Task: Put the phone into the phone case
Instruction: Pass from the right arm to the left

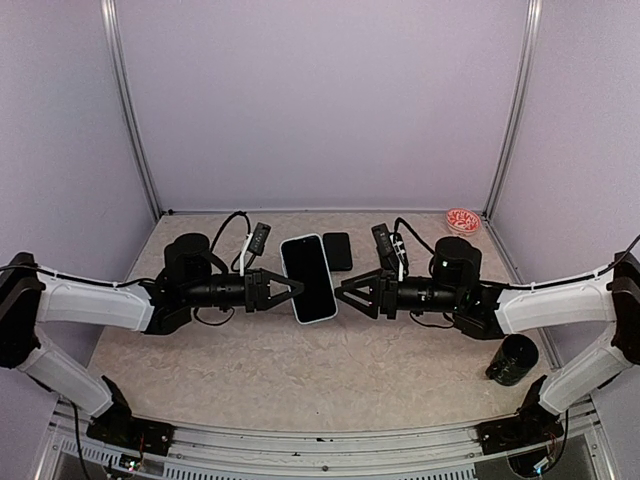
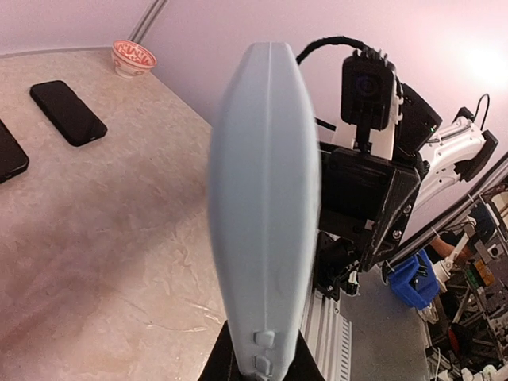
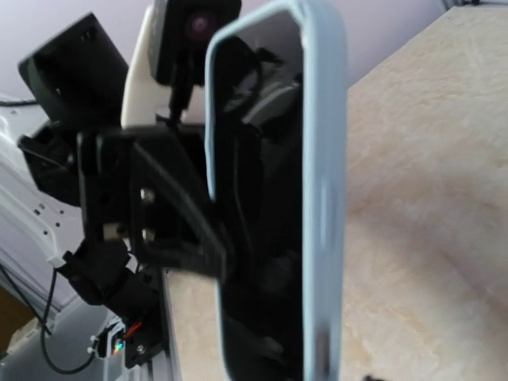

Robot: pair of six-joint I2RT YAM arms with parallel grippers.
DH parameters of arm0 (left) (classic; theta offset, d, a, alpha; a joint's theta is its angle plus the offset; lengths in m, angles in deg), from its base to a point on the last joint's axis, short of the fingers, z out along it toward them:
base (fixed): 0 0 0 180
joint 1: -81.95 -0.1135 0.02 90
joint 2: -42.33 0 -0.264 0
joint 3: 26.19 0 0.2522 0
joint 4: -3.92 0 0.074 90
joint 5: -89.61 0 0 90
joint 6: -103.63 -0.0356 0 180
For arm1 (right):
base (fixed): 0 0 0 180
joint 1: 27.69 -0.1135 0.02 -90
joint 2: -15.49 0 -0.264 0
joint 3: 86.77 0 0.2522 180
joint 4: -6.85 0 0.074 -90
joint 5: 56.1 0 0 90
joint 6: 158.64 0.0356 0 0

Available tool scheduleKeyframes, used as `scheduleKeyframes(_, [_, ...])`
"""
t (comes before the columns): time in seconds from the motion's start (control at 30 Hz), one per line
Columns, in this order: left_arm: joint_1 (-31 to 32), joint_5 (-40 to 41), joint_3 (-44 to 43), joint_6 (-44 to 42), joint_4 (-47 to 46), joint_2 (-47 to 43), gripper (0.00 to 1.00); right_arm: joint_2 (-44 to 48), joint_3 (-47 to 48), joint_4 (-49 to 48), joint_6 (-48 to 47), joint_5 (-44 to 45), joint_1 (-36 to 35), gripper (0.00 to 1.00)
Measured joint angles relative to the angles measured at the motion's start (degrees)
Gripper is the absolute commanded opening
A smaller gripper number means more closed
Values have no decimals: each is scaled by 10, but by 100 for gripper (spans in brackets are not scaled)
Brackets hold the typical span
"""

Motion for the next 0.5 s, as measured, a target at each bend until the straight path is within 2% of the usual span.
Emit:
scheduleKeyframes(0.2, [-32,21,-9,-20,74,-45,0,19,7,46,-31,19,0,71])
scheduleKeyframes(0.5, [-76,38,-64,-42,183,-50,0,33,14,110,-61,48,5,82])
